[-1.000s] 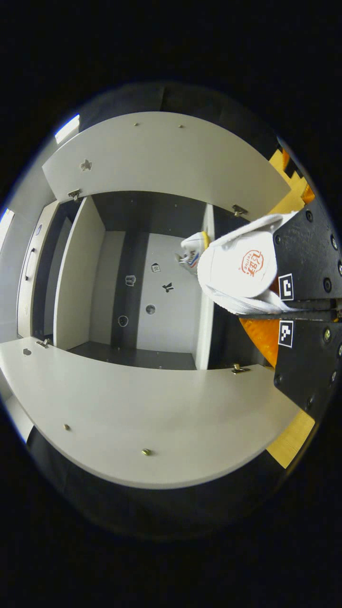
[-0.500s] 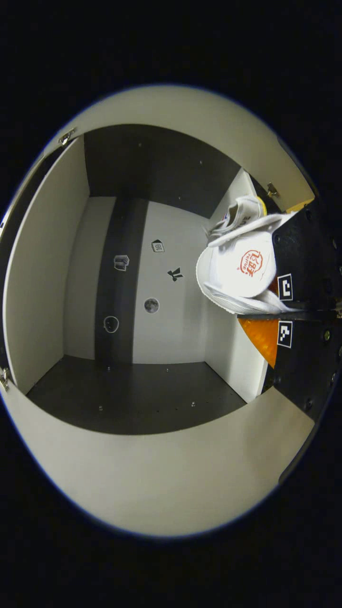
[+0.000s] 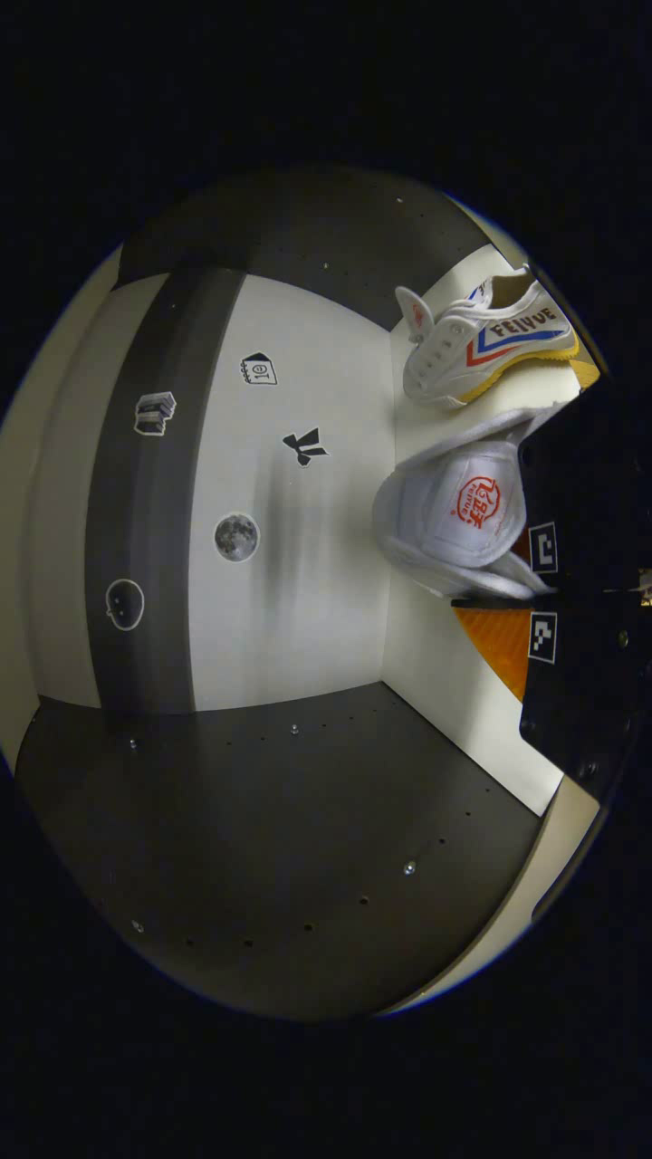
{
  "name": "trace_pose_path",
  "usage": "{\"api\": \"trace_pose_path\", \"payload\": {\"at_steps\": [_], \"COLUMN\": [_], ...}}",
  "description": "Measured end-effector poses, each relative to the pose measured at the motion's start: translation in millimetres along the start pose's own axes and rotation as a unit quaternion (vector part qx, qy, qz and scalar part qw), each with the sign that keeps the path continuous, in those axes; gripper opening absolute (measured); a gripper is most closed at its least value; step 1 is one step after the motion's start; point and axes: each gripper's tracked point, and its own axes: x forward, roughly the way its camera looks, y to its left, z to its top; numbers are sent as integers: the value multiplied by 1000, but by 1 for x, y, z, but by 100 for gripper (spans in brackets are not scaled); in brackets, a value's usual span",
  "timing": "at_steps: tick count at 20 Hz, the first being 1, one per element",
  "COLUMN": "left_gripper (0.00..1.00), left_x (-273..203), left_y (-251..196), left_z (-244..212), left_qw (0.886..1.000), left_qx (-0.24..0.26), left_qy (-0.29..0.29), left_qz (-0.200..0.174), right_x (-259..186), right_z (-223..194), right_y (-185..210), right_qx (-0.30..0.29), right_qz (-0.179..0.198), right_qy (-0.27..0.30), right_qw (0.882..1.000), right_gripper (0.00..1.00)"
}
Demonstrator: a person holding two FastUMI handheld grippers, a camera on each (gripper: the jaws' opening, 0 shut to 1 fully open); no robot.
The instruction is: Grab one shoe with the right hand and put it into the shoe cabinet, grab the other shoe with the left hand and put it into the shoe cabinet; then close the right door with the right hand and the left door with the left hand.
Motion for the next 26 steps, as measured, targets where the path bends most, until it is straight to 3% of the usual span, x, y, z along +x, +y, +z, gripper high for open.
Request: {"api": "trace_pose_path", "payload": {"at_steps": [6, 13, 14, 15, 16, 17, 18, 19, 20, 21, 26], "left_gripper": [1, 2, 4, 26, 17, 34, 25, 25, 34, 25, 25], "left_x": [23, 32, 30, 30, 26, 21, 13, 5, -4, -15, -92], "left_y": [5, -1, -3, -5, -7, -7, -8, -9, -9, -8, -7], "left_z": [-8, -21, -20, -17, -15, -15, -15, -12, -9, -7, 15], "left_qw": [999, 998, 998, 998, 998, 998, 998, 998, 998, 998, 994], "left_qx": [6, -2, -6, -12, -16, -17, -17, -12, -1, 10, 30], "left_qy": [33, 62, 59, 51, 49, 51, 50, 45, 37, 27, -58], "left_qz": [13, -7, -13, -19, -23, -27, -34, -41, -46, -50, -83], "right_x": [11, 19, 19, 19, 19, 20, 20, 20, 20, 20, 14], "right_z": [1, -1, -1, -2, -3, -4, -4, -3, -3, -3, -2], "right_y": [-2, 6, 7, 9, 9, 10, 11, 12, 14, 16, 23], "right_qx": [6, 3, 2, 3, 3, 4, 5, 7, 9, 10, 7], "right_qz": [-1, 9, 10, 12, 13, 14, 16, 17, 19, 22, 35], "right_qy": [5, 9, 9, 9, 10, 11, 12, 11, 10, 10, 4], "right_qw": [1000, 1000, 1000, 1000, 1000, 1000, 1000, 1000, 1000, 1000, 999], "right_gripper": [92, 92, 92, 92, 92, 92, 92, 92, 92, 92, 92]}}
